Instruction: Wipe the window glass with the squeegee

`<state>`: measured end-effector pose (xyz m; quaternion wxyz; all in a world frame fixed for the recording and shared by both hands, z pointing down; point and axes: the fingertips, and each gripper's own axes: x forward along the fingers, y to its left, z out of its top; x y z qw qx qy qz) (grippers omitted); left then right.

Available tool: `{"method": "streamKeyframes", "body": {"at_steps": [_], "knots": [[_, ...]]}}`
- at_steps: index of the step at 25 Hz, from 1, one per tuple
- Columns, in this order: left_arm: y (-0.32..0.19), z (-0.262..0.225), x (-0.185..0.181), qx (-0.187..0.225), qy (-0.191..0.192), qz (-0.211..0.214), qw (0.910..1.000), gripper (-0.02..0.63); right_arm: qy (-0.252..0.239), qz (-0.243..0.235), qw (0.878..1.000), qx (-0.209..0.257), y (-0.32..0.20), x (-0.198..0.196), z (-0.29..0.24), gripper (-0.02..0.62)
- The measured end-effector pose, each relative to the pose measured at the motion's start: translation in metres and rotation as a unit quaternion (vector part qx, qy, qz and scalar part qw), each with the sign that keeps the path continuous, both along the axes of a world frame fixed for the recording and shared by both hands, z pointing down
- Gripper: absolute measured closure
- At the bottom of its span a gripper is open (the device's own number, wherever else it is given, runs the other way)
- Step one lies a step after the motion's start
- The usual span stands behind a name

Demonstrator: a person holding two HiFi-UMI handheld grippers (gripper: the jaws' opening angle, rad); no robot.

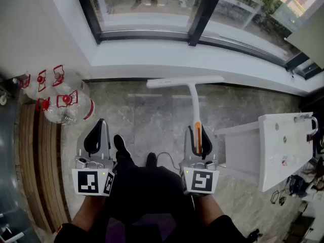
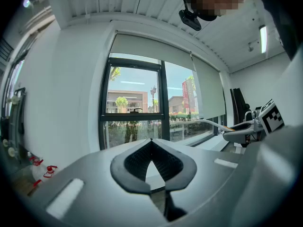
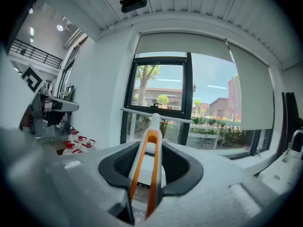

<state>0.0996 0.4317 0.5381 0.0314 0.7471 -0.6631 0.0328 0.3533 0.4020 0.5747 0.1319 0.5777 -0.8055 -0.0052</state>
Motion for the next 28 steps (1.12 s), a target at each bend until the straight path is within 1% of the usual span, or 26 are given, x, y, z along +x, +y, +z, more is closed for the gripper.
{"method": "streamKeyframes", "body": {"at_steps": [3, 6, 12, 18, 22, 25, 28], "knots": [[0.003, 0.004, -0.005, -0.007, 0.001, -0.007, 1.0000, 0.591, 0.003, 0.003, 1.000, -0.003, 0.003, -0.001, -0.001, 0.479], [0.006, 0.007, -0.009, -0.011, 0.001, -0.012, 0.9999, 0.591, 0.005, -0.005, 1.000, 0.002, 0.004, -0.006, -0.003, 0.479], [0.006, 0.010, -0.011, -0.013, 0.005, -0.010, 0.9999, 0.591, 0.004, 0.000, 1.000, -0.001, 0.005, -0.008, -0.004, 0.479], [0.008, 0.012, -0.019, -0.014, 0.011, -0.019, 0.9997, 0.591, -0.008, -0.005, 1.000, 0.017, 0.004, -0.013, -0.010, 0.477], [0.009, 0.018, -0.027, -0.016, 0.014, -0.025, 0.9995, 0.591, -0.004, -0.017, 1.000, 0.021, 0.003, -0.021, -0.003, 0.477], [0.007, 0.025, -0.036, -0.024, 0.018, -0.028, 0.9992, 0.591, 0.002, -0.012, 1.000, 0.014, 0.000, -0.028, 0.001, 0.477], [-0.004, 0.032, -0.052, -0.030, 0.023, -0.028, 0.9989, 0.591, 0.008, 0.006, 1.000, 0.001, -0.010, -0.040, 0.002, 0.477]]}}
